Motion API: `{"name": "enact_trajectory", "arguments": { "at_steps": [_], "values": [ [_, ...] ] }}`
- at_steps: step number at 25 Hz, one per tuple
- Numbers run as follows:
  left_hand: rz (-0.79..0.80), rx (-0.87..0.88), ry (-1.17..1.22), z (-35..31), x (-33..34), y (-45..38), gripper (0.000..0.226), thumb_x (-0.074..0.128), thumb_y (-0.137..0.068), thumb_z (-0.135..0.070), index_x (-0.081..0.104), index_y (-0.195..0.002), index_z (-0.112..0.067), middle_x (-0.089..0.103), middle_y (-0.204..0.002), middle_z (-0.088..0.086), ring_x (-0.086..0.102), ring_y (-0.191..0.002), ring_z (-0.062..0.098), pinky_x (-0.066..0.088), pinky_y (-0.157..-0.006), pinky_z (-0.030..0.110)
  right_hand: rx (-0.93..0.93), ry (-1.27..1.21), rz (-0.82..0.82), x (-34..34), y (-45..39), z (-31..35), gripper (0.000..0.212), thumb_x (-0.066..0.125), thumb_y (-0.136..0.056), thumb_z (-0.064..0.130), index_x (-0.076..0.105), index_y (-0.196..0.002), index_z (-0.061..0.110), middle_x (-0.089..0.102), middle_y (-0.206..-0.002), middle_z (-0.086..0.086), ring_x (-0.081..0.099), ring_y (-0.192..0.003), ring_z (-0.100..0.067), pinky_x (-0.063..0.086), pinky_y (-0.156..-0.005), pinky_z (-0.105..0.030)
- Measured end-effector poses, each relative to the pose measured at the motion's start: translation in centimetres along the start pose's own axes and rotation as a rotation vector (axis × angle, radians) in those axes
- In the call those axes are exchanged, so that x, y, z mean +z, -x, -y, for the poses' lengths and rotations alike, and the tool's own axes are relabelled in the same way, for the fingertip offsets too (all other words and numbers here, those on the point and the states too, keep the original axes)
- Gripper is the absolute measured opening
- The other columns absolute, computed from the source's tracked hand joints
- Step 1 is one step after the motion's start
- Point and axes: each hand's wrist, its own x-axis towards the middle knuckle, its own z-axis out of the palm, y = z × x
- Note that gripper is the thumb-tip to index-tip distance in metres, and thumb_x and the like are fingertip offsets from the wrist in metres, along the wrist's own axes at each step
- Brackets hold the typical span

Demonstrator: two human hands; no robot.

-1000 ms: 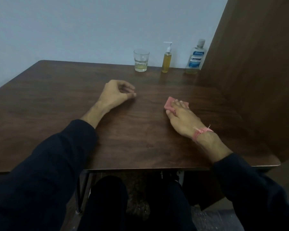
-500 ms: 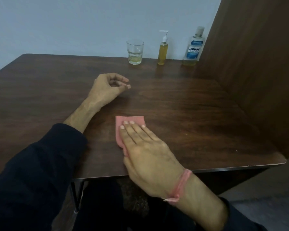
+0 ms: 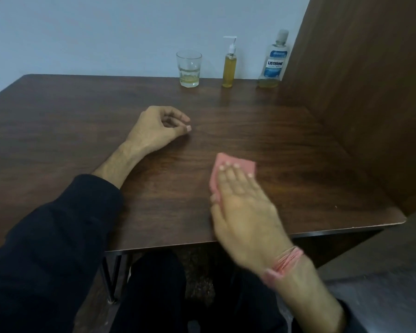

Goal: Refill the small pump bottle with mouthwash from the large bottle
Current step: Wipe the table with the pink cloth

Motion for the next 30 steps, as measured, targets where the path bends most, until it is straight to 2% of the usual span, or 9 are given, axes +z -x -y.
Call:
{"name": "enact_trajectory", "arguments": {
  "at_steps": [2,5,11,14,16,20,24,27,30],
  "values": [
    [0.009,-0.006,-0.007,0.1,0.0,-0.1,0.014,0.095,-0.093,-0.039,0.086,-0.103,-0.035,0.085,-0.093,-0.023,0.077,-0.086,-0.009,0.053,-0.083,0.017,-0.130,-0.009,0.008,1.2,1.6,2.6,0.068,0.015,-0.112,0.041,0.013,-0.174,0.011,0.011,-0.182,-0.008,0.007,-0.169,-0.020,0.004,-0.137,-0.040],
    [0.009,-0.003,-0.018,0.5,-0.1,-0.2,0.015,0.095,-0.093,-0.040,0.086,-0.104,-0.035,0.084,-0.095,-0.025,0.077,-0.089,-0.008,0.053,-0.081,0.015,-0.167,-0.022,0.013,1.1,2.4,2.1,0.073,0.011,-0.107,0.043,0.018,-0.174,0.015,0.015,-0.181,-0.002,0.009,-0.168,-0.013,0.004,-0.137,-0.035],
    [0.025,0.012,-0.017,0.7,-0.1,-0.4,0.017,0.095,-0.092,-0.044,0.085,-0.105,-0.037,0.084,-0.096,-0.025,0.076,-0.088,-0.010,0.053,-0.082,0.015,0.119,0.014,-0.003,-0.9,-2.0,-6.9,0.068,0.018,-0.112,0.044,0.016,-0.174,0.019,0.011,-0.182,0.003,0.006,-0.167,-0.008,0.003,-0.136,-0.033],
    [0.023,0.013,-0.014,0.5,0.1,-0.3,0.017,0.095,-0.093,-0.042,0.085,-0.105,-0.035,0.084,-0.095,-0.024,0.077,-0.089,-0.007,0.053,-0.080,0.016,0.245,0.009,0.070,-1.2,-7.2,-8.5,0.067,0.019,-0.115,0.042,0.009,-0.175,0.013,0.003,-0.183,-0.004,0.000,-0.169,-0.017,0.002,-0.137,-0.040],
    [0.011,0.013,-0.005,0.2,0.2,-0.2,0.017,0.095,-0.093,-0.041,0.086,-0.105,-0.034,0.085,-0.094,-0.020,0.078,-0.088,-0.003,0.054,-0.080,0.015,0.249,0.032,0.089,-1.1,-10.9,-7.1,0.068,0.020,-0.116,0.040,0.005,-0.174,0.008,0.001,-0.183,-0.008,-0.001,-0.169,-0.024,0.003,-0.137,-0.045],
    [-0.013,0.019,0.014,0.1,0.2,0.0,0.019,0.094,-0.095,-0.037,0.084,-0.110,-0.035,0.085,-0.093,-0.019,0.075,-0.082,-0.007,0.053,-0.079,0.014,-0.031,-0.004,0.125,-0.1,-13.7,-1.5,0.067,0.022,-0.116,0.039,0.002,-0.175,0.013,-0.006,-0.183,-0.002,-0.007,-0.169,-0.022,-0.003,-0.136,-0.046],
    [-0.043,0.042,0.013,0.1,0.1,0.0,0.020,0.092,-0.096,-0.035,0.082,-0.114,-0.036,0.084,-0.099,-0.018,0.078,-0.092,-0.002,0.055,-0.084,0.019,-0.325,0.001,0.141,0.9,-8.7,0.5,0.071,0.023,-0.112,0.042,0.007,-0.175,0.015,0.001,-0.183,0.000,-0.005,-0.168,-0.014,-0.003,-0.137,-0.040],
    [-0.041,0.035,-0.004,0.3,0.2,-0.1,0.022,0.093,-0.095,-0.041,0.081,-0.114,-0.039,0.083,-0.105,-0.021,0.076,-0.090,-0.007,0.054,-0.084,0.021,-0.244,0.059,0.133,0.2,-6.9,-2.5,0.077,0.020,-0.104,0.047,0.012,-0.175,0.017,0.008,-0.183,0.002,0.003,-0.168,-0.010,-0.002,-0.134,-0.033],
    [-0.039,0.036,-0.020,0.4,0.3,-0.2,0.023,0.092,-0.095,-0.045,0.080,-0.113,-0.041,0.080,-0.104,-0.032,0.074,-0.087,-0.012,0.051,-0.080,0.019,-0.038,0.074,0.114,-1.3,-9.8,-6.8,0.067,0.022,-0.115,0.042,0.011,-0.174,0.013,0.006,-0.183,-0.002,0.004,-0.168,-0.014,0.003,-0.134,-0.034]
  ]
}}
